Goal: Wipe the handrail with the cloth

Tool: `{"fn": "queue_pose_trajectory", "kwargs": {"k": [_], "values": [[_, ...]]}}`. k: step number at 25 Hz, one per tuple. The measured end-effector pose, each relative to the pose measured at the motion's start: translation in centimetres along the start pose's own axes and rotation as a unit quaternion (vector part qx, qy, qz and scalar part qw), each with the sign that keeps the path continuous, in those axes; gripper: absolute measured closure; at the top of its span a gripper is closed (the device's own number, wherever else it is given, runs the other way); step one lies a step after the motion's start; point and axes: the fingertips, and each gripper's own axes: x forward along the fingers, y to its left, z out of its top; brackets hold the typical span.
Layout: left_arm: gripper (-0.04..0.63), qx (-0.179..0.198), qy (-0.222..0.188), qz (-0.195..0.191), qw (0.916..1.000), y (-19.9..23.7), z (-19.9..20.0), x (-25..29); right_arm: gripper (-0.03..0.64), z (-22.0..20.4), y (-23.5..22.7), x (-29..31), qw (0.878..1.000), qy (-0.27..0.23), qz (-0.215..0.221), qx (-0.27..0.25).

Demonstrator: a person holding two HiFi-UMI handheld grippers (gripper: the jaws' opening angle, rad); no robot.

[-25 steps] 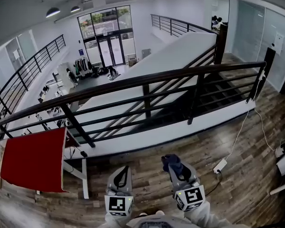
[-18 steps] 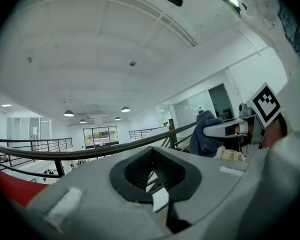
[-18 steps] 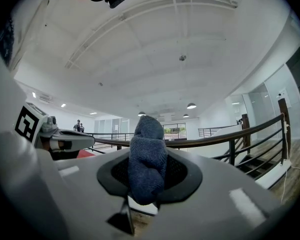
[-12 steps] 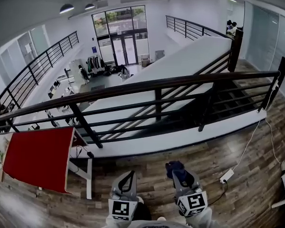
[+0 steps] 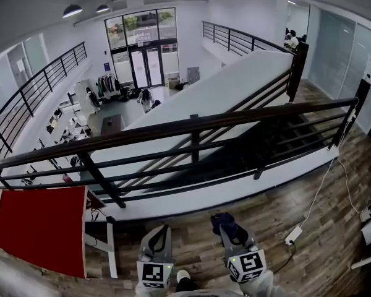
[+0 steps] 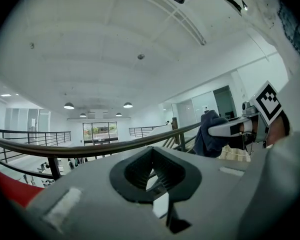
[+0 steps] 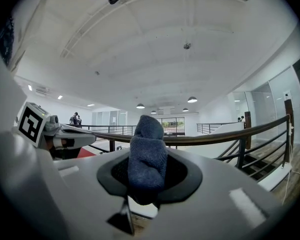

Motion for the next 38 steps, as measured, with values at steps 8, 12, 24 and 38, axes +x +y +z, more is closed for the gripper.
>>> {"fn": "queue_pose_trajectory", "kwargs": {"k": [8,12,24,38], "values": [[0.595,0.005,-0.005,-0.013,0.9999,7.3,-0.8,4.2,0.517,1.0,1.8,7.7,1.000,-0.009,-0.021,0.014],[0.595,-0.003,0.001,-0.010,0.9999,9.2,-1.1,6.3,0.517,0.9,1.5,10.5,1.000,0.003,-0.018,0.014],[0.595,-0.021,0.033,0.047,0.9981,11.9,-4.2,17.8,0.517,-0.8,-6.5,22.4,0.999,0.013,0.034,0.018],[0.595,-0.039,0.046,0.114,0.9917,10.3,-2.2,29.2,0.517,0.5,-14.6,31.5,0.991,0.007,0.133,0.030]]}}
